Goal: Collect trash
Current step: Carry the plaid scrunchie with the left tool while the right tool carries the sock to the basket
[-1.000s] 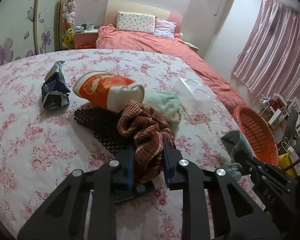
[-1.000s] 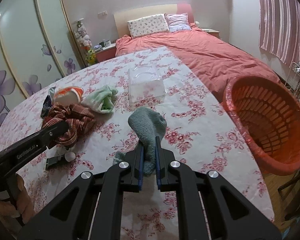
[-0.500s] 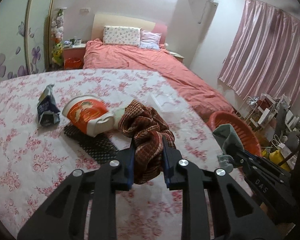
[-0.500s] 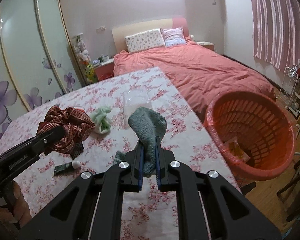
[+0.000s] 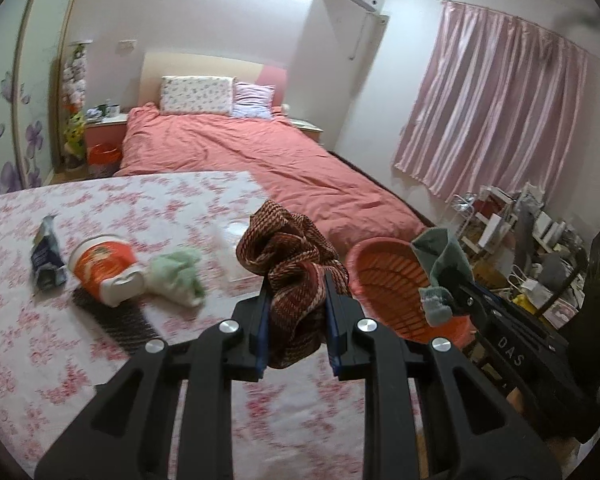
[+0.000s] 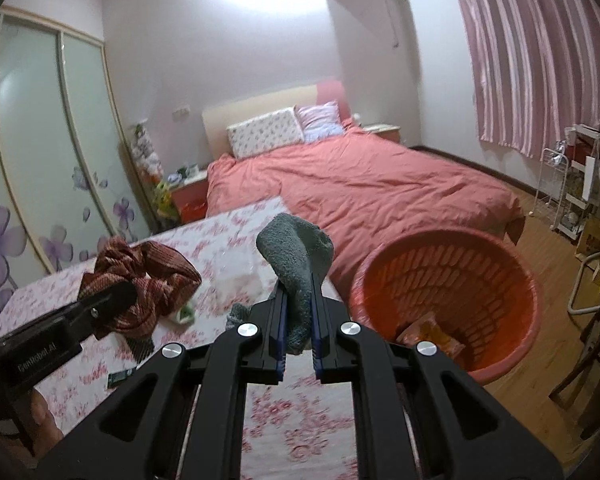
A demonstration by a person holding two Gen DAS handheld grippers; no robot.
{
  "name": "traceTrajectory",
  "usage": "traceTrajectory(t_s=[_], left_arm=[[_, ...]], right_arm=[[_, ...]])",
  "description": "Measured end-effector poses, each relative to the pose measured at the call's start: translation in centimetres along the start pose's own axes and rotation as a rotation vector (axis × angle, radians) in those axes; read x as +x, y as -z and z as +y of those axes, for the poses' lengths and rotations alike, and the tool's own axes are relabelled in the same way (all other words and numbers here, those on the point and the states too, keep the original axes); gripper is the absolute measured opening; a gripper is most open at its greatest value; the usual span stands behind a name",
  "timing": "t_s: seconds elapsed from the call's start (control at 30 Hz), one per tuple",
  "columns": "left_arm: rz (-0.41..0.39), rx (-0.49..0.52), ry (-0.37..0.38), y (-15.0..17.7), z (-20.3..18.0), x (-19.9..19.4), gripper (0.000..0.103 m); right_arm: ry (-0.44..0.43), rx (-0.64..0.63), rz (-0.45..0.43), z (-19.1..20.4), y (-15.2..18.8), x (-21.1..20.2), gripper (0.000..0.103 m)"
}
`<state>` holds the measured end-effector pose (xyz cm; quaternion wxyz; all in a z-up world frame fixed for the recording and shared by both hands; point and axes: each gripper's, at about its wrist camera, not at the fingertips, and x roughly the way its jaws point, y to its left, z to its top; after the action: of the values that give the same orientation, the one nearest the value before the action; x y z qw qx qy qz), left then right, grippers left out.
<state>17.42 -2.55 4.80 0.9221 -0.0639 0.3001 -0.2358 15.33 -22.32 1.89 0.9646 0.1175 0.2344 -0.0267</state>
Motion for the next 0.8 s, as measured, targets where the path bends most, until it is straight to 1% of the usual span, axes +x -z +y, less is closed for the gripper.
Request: traceTrajectory(t_s=[0.2, 0.37, 0.8], left_arm=[[-0.004, 0.039, 0.065, -0.5, -3.6, 1.1, 0.023], [0.0, 0.067, 0.117, -0.7, -6.4, 2.3, 0.023], [0.032, 0.112, 0.198, -0.8, -10.3, 6.8, 0.023]], right_arm=[[0.043, 0.037, -0.061, -2.7, -0.9, -0.8, 0.01], [0.086, 0.076, -0.087, -5.4, -1.2, -1.0, 0.01], [0.12, 0.142, -0.116, -8.7, -0.8, 0.1, 0.01]])
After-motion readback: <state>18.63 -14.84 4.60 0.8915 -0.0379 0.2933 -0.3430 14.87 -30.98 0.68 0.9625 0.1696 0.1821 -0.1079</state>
